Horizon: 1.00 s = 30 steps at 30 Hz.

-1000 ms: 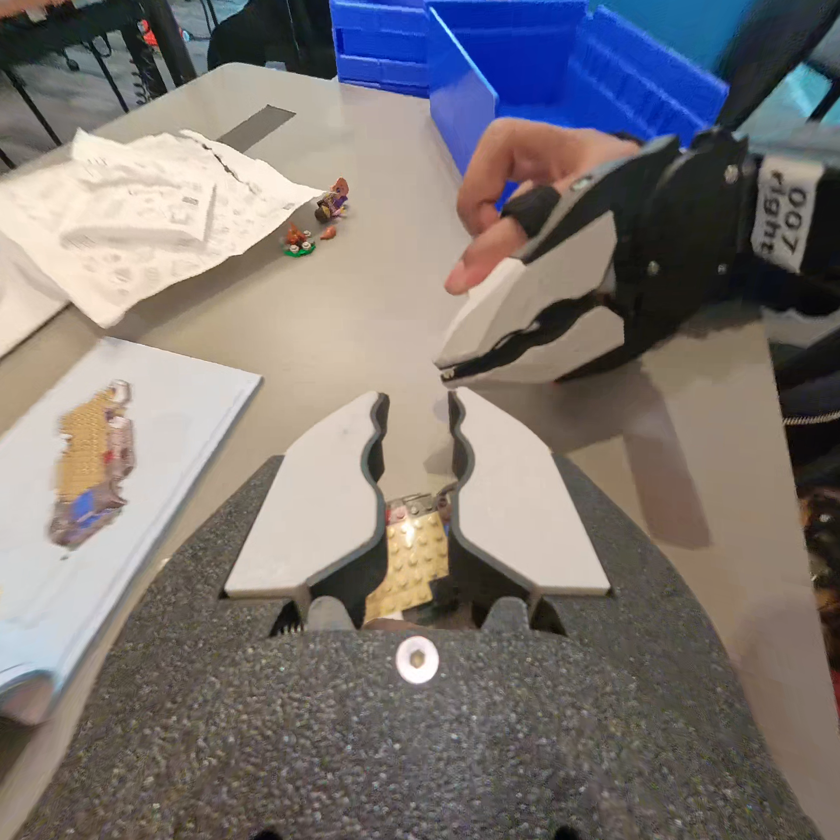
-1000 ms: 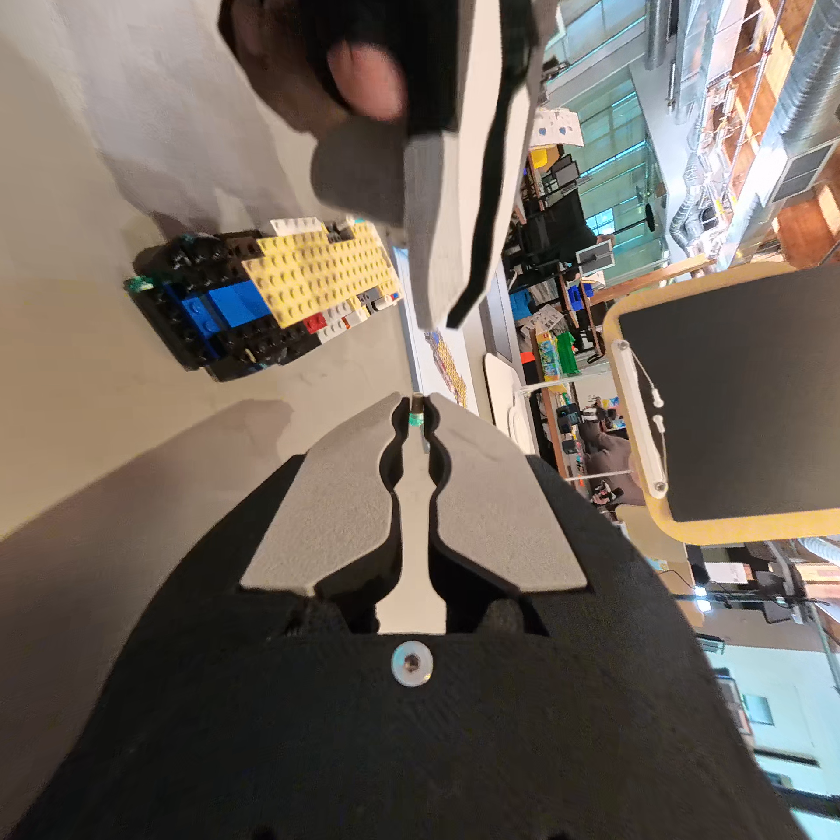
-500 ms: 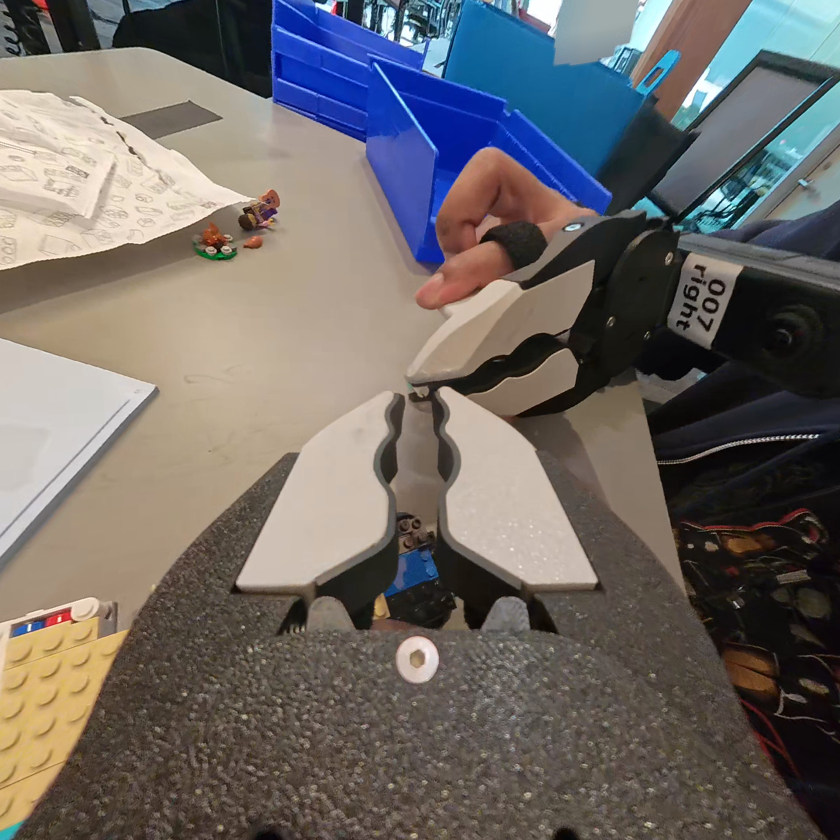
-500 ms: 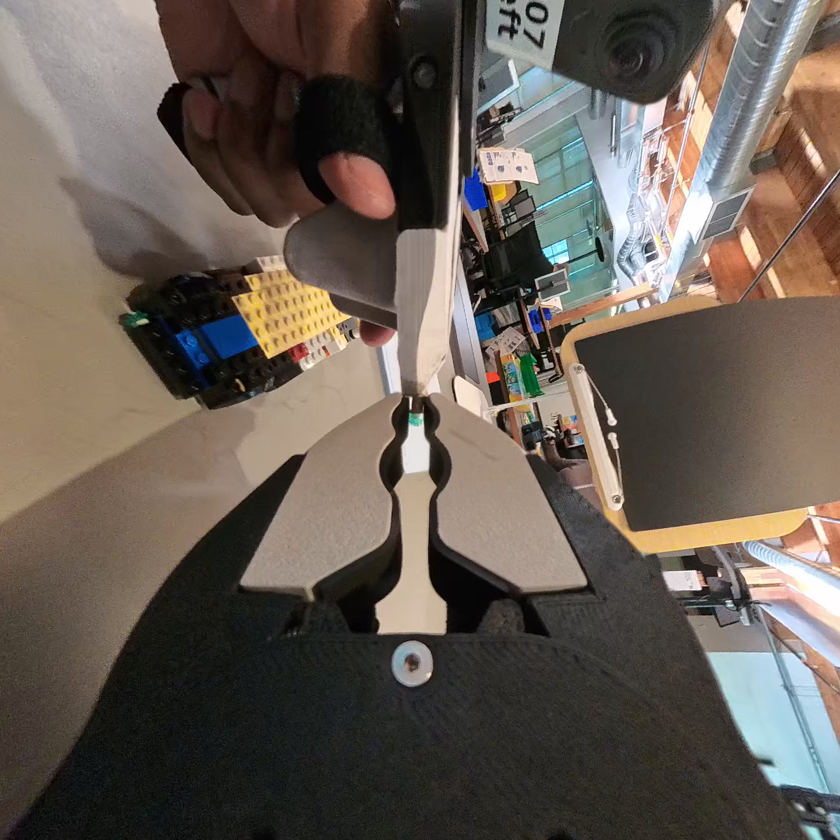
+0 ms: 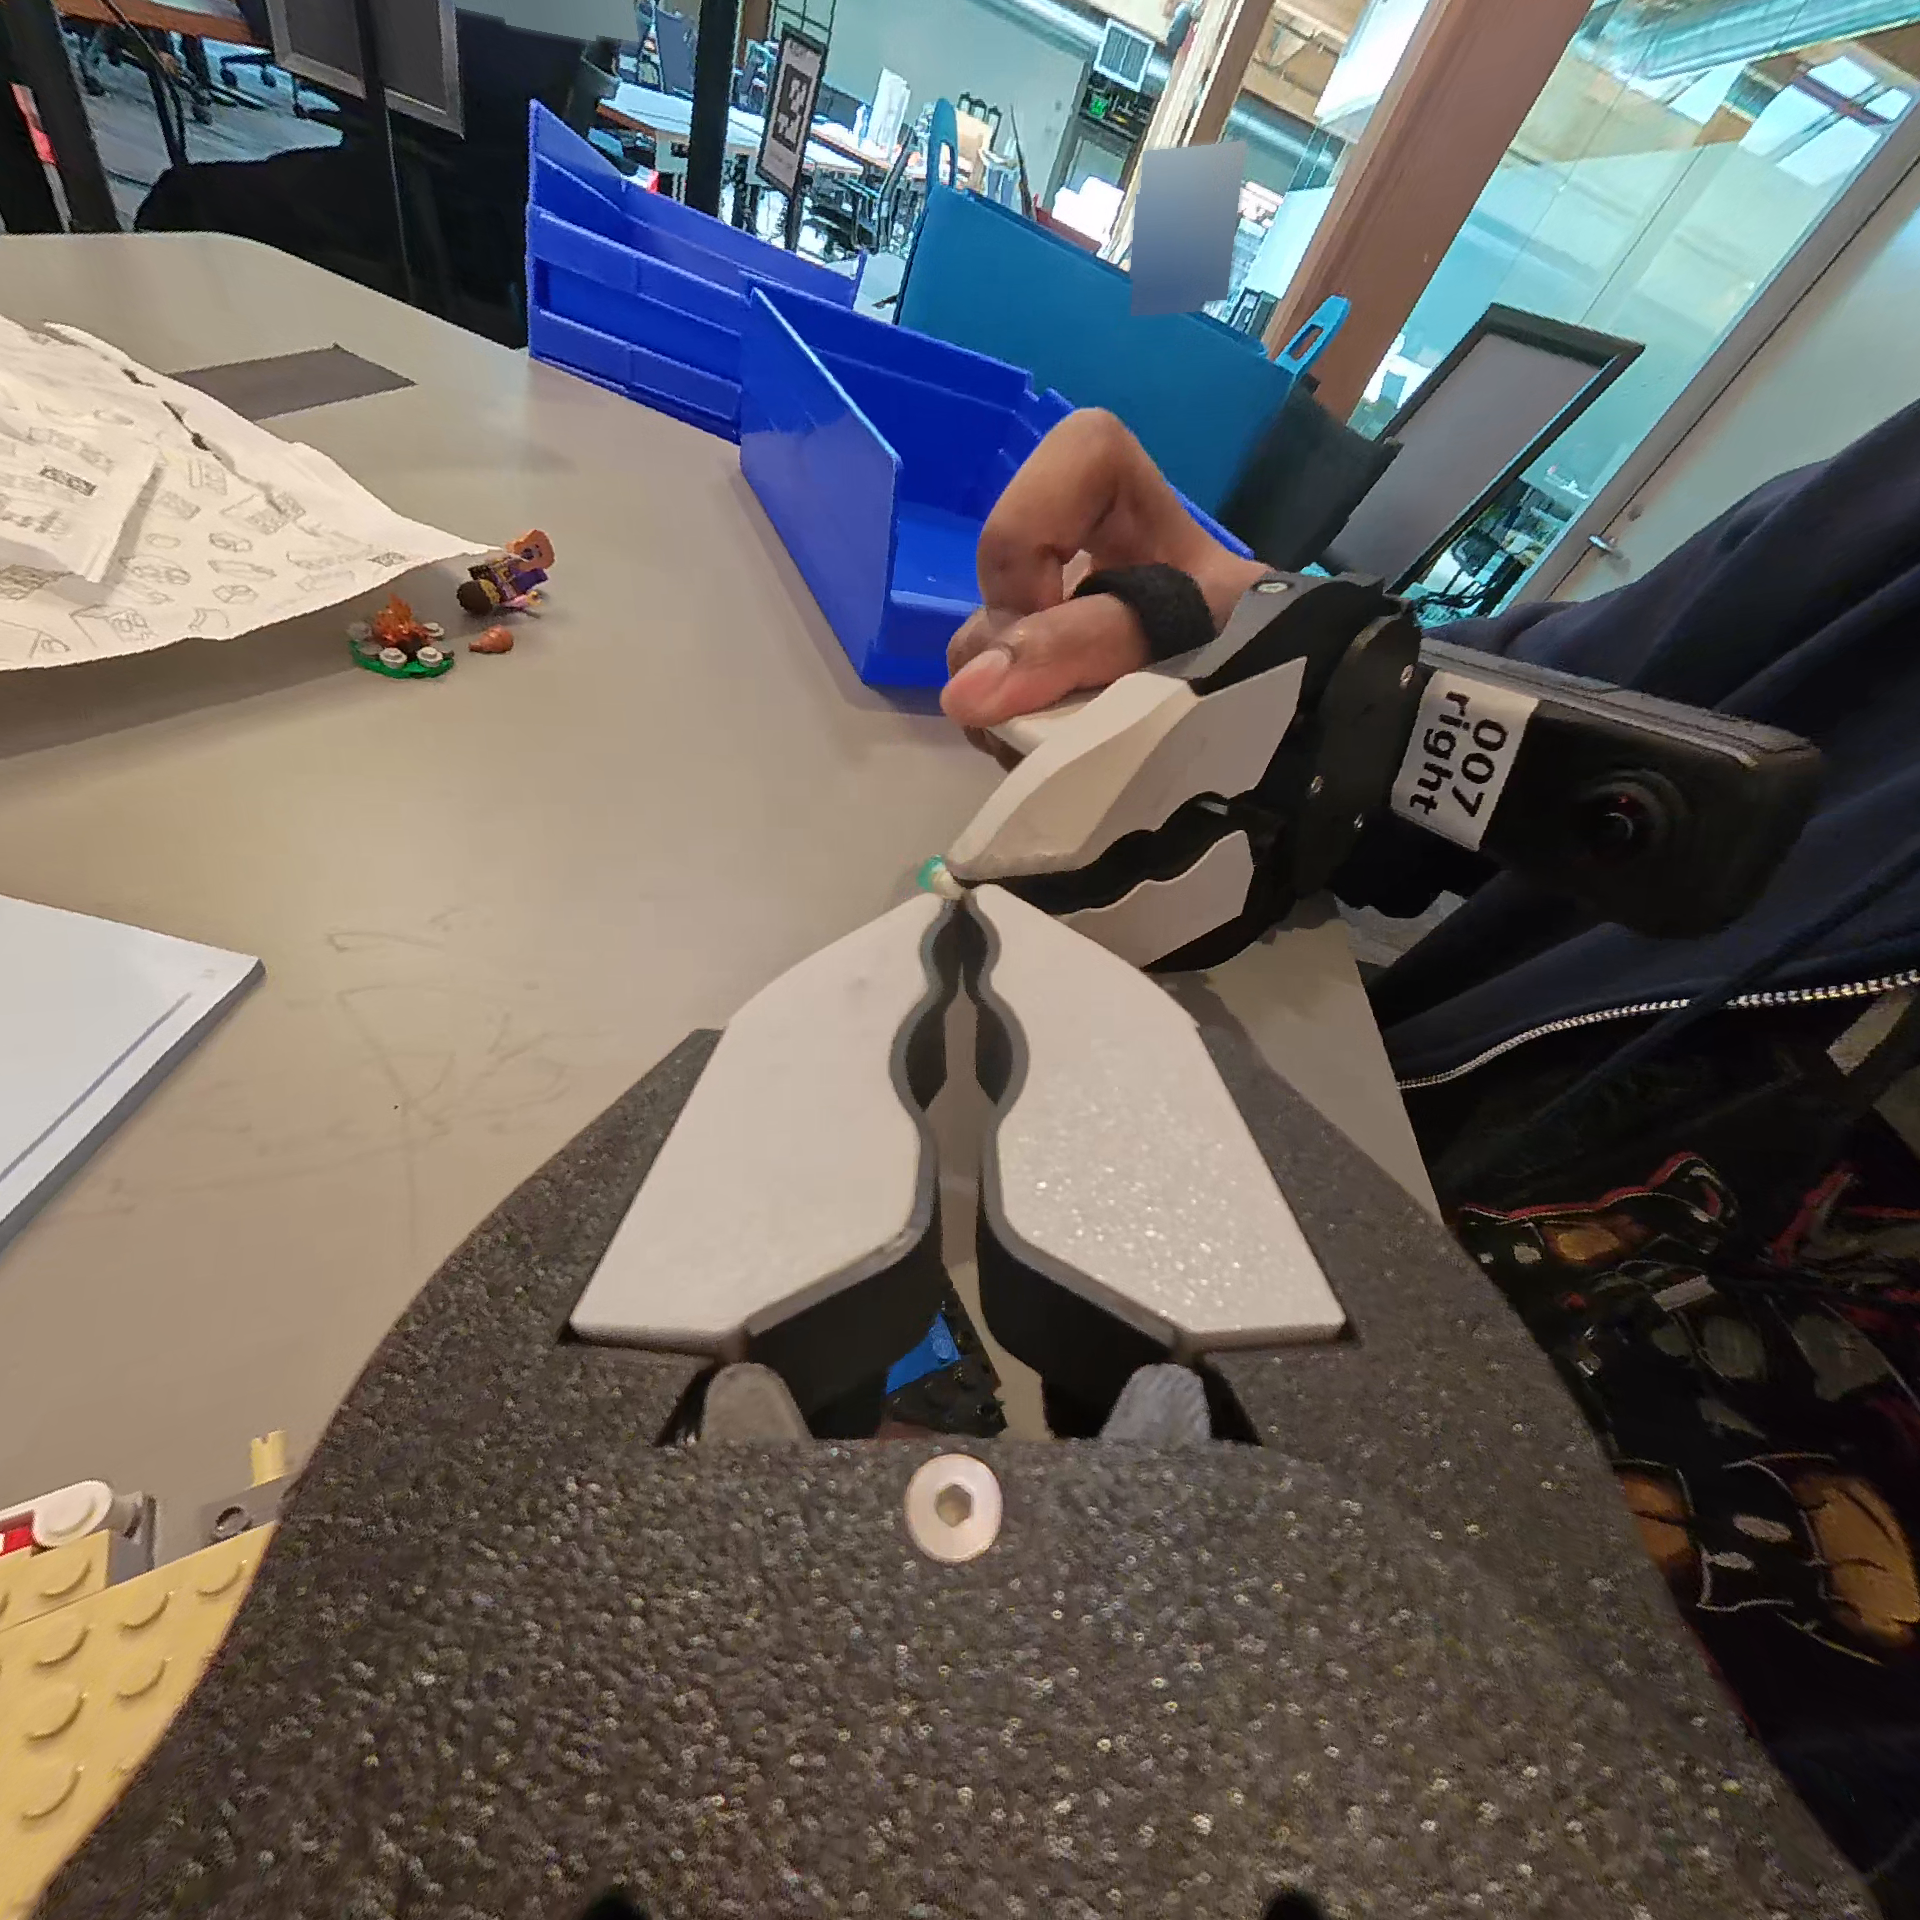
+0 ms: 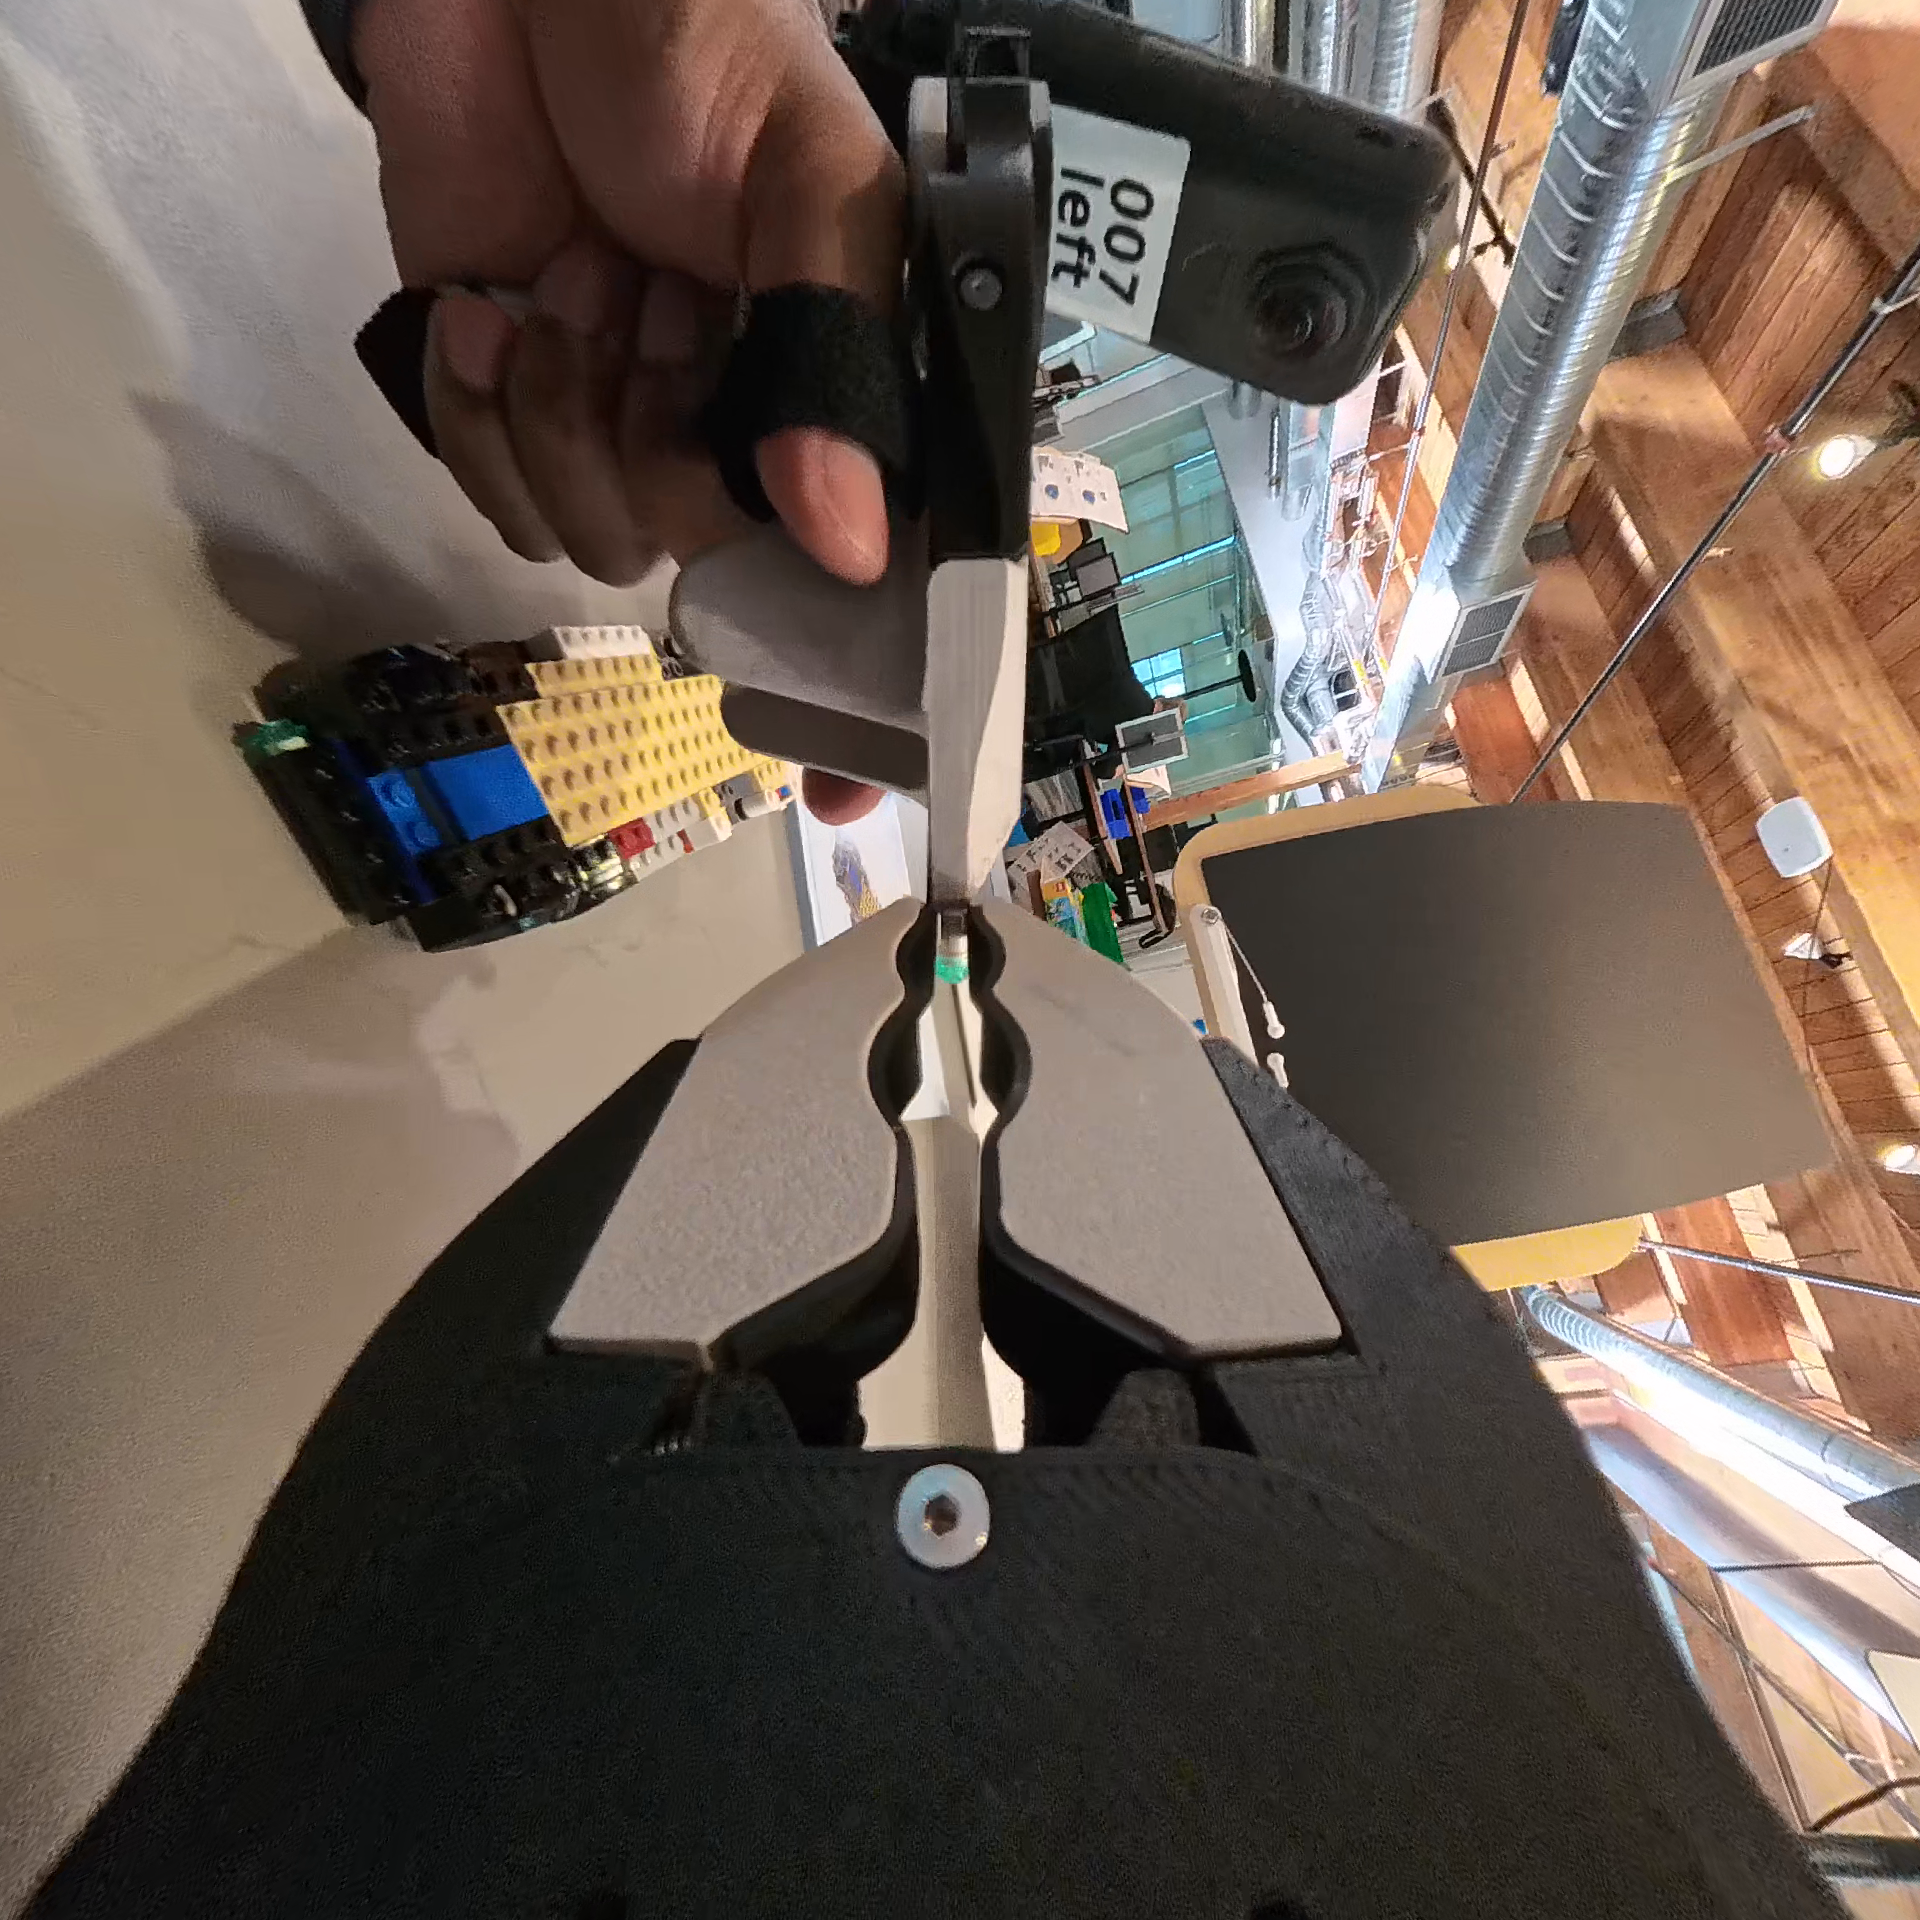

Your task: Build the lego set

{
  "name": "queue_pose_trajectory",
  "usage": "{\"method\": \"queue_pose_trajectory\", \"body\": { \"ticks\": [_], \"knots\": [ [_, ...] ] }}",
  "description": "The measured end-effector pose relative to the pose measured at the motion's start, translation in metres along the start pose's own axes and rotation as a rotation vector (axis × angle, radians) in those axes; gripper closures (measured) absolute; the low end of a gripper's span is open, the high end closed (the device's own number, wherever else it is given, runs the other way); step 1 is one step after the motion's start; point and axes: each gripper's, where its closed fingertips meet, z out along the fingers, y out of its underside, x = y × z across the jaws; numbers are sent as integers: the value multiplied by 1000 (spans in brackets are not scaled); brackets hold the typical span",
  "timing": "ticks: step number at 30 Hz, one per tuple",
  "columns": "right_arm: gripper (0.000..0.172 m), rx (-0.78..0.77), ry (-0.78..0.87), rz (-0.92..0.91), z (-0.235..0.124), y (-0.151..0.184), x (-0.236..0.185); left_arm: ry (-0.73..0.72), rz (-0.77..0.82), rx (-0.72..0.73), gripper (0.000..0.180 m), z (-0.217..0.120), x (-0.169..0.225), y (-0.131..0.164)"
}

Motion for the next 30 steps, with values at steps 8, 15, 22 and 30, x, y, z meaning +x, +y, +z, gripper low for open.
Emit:
{"method": "queue_pose_trajectory", "body": {
  "ticks": [8,15,22,30],
  "knots": [
    [164,48,-42,99,-7,8,6,-33,-2,-33,180,-4,-7,4],
    [164,66,-129,355,-16,36,6,-42,-16,-22,180,-13,-14,1],
    [154,334,-252,564,-24,1,-6,164,-56,-10,180,-7,17,2],
    [152,466,-281,603,-34,-22,-3,340,-94,2,180,-1,44,4]
  ]
}}
